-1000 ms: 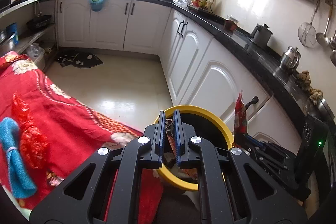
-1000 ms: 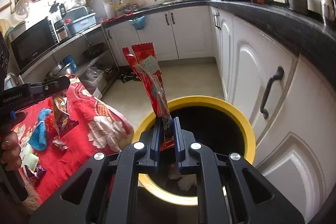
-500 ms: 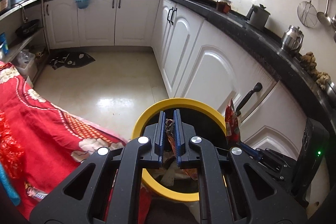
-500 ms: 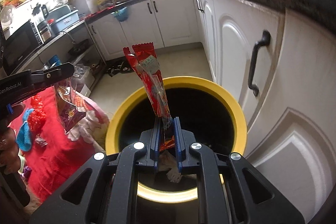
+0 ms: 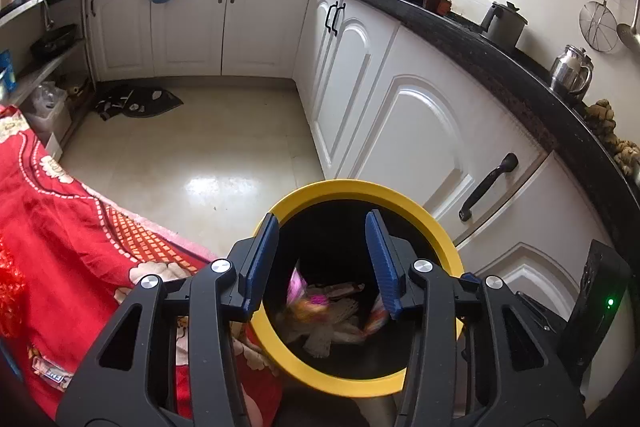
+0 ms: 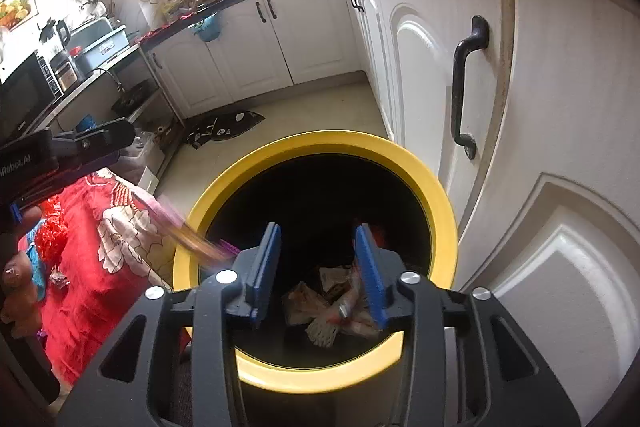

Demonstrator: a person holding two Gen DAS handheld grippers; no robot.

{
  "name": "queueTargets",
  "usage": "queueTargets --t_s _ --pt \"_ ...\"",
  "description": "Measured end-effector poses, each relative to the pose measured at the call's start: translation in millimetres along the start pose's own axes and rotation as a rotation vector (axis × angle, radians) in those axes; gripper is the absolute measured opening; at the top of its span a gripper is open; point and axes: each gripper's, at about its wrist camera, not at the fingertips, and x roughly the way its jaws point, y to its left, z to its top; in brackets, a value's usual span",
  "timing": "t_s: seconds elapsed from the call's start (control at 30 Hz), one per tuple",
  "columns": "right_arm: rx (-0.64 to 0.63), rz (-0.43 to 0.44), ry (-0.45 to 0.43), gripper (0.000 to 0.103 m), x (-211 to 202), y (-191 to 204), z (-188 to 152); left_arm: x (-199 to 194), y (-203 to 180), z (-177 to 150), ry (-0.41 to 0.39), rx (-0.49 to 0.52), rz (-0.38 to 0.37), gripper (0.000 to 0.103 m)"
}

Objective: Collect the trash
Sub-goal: 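Open the right tool dropping the red wrapper while the left tool drops its wrapper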

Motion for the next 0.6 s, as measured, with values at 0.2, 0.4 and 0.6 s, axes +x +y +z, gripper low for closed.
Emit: queueTargets --t_s 0.2,0.4,0.6 --pt "-0.010 0.001 -0.019 0.052 -6.9 5.4 2.7 -12.6 11.0 -0.8 -0.025 -0.030 0.014 0.074" --pt "-0.042 -0.006 -0.052 0.066 -17.1 17.4 7.0 -32.2 24.7 -1.8 -0.060 -0.057 0.051 0.092" --pt "-0.065 -0.006 -0.086 0.074 -29.3 27.1 9.2 -52.7 39.7 -2.6 -0.085 -0.096 0.070 0.092"
